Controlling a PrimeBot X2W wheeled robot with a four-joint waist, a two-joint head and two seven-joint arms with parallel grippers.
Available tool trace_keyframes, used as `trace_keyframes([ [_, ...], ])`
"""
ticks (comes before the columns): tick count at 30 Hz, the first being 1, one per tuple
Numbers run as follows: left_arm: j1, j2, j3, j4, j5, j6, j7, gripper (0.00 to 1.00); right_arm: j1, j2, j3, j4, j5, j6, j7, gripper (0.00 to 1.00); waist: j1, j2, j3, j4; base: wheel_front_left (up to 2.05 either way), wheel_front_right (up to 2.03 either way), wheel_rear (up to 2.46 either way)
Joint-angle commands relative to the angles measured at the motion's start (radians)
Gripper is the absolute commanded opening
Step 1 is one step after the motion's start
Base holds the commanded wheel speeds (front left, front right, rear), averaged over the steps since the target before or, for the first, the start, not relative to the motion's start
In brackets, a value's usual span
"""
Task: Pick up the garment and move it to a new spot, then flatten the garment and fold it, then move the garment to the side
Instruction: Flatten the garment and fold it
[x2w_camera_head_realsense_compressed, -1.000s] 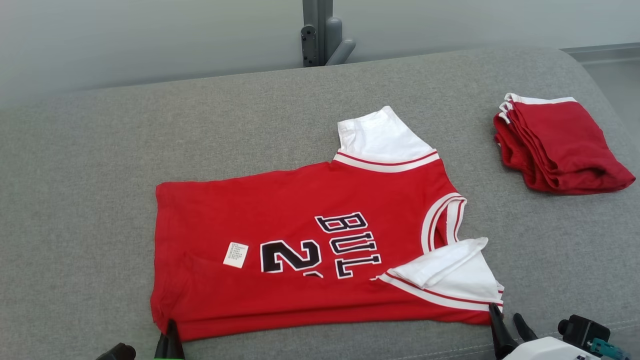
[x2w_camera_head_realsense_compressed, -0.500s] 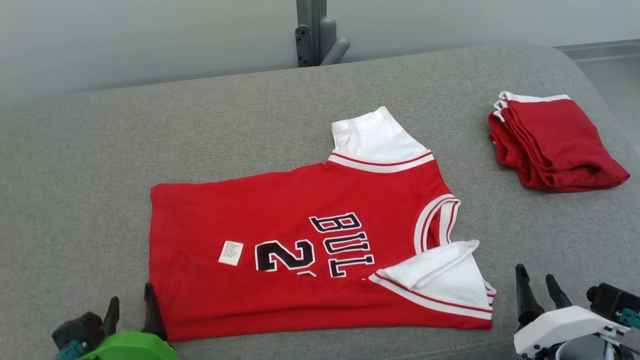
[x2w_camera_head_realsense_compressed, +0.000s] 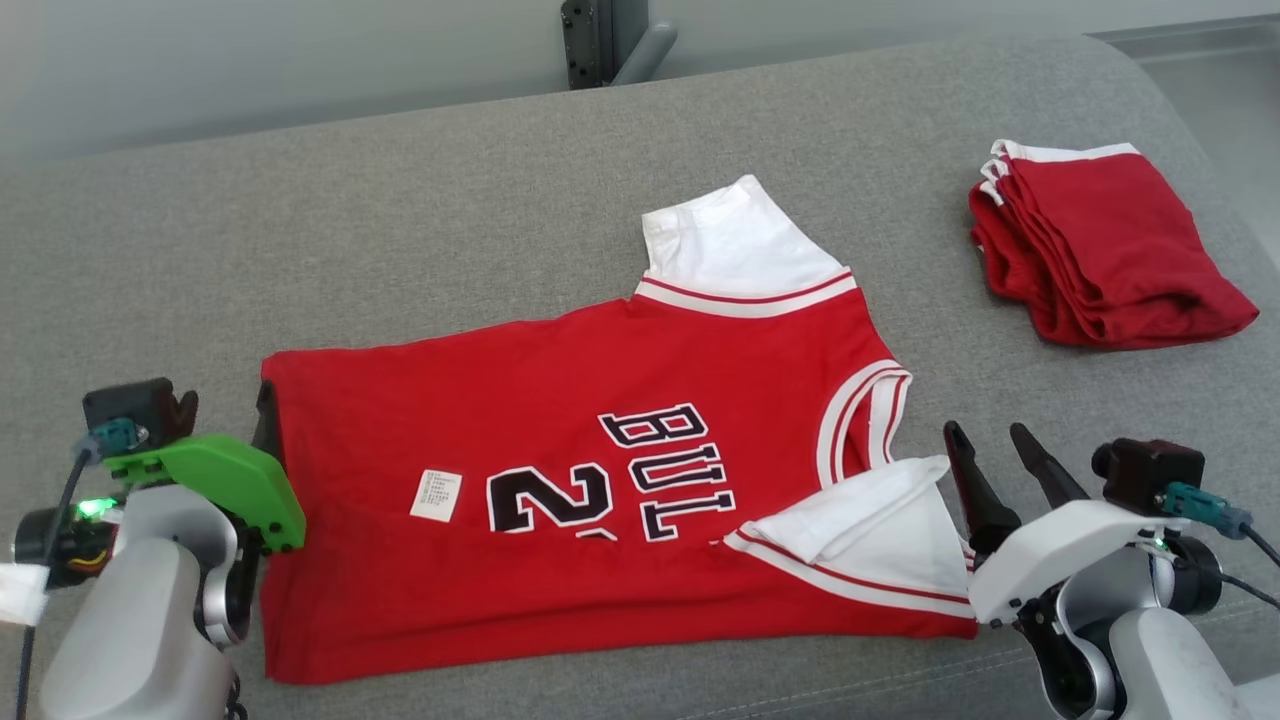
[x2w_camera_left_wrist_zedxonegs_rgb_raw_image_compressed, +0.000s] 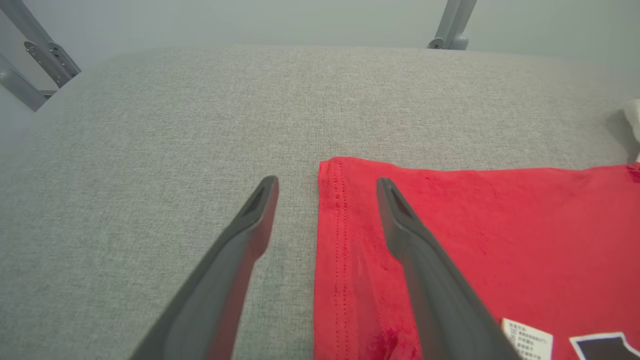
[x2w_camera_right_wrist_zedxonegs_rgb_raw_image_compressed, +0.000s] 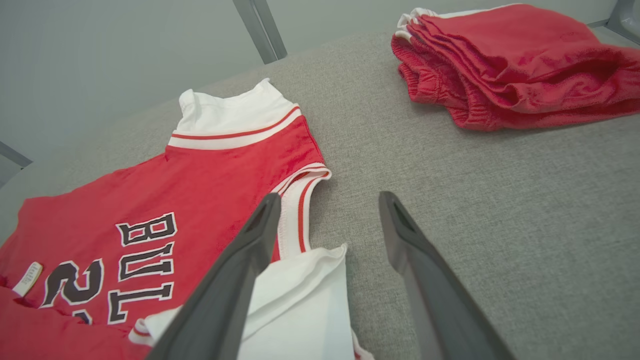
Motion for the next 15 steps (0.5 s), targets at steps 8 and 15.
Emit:
trace_keyframes([
  [8,-0.194,0.033,-0.044,0.22,0.05,-0.036,0.01,1.0,-0.078,-0.046,0.08,-0.022,0.018,-0.001,0.026,1.0,0.0,0.0,0.089,-0.04,0.0,0.0,0.0],
  [15,-0.269,0.027,-0.071,0.34,0.071,-0.046,-0.006,1.0,-0.108,-0.064,0.114,-0.015,0.026,-0.001,0.029,1.0,0.0,0.0,0.113,-0.046,0.0,0.0,0.0],
])
